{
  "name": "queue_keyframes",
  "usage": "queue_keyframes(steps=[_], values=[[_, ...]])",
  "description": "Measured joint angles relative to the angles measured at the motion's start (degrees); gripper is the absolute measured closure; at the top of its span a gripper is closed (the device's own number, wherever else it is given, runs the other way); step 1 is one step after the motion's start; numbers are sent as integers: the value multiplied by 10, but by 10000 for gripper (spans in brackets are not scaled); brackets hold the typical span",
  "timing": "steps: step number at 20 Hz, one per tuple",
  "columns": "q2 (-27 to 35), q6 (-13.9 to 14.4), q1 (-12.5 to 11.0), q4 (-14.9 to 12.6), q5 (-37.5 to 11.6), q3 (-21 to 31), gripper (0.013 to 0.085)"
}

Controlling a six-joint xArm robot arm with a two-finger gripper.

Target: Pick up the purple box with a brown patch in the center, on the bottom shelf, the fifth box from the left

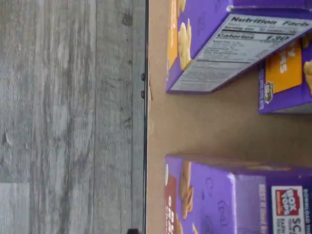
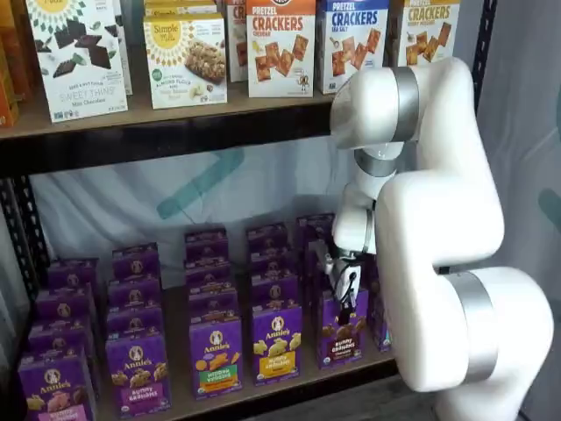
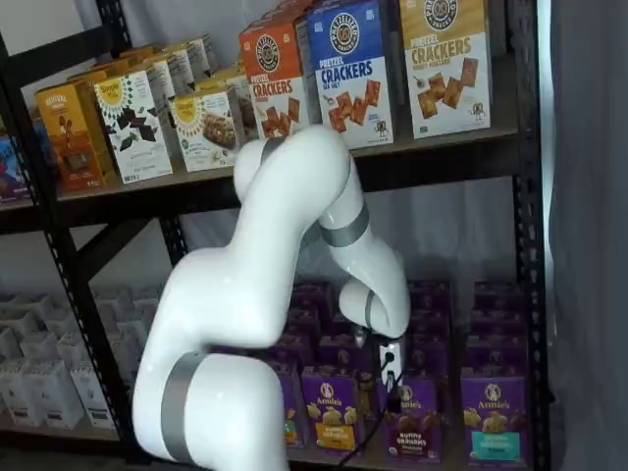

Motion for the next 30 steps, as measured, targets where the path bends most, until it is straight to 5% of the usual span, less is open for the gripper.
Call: queue_keyframes(steps=[3,13,19,25,30], values=[[0,-3,0,4,2,-1,290],[0,-27,0,29,4,-2,290],[-3,-39,0,42,2,1,450],[-5,-41,-1,44,-1,4,450],[-5,-46,0,49,-3,6,530]])
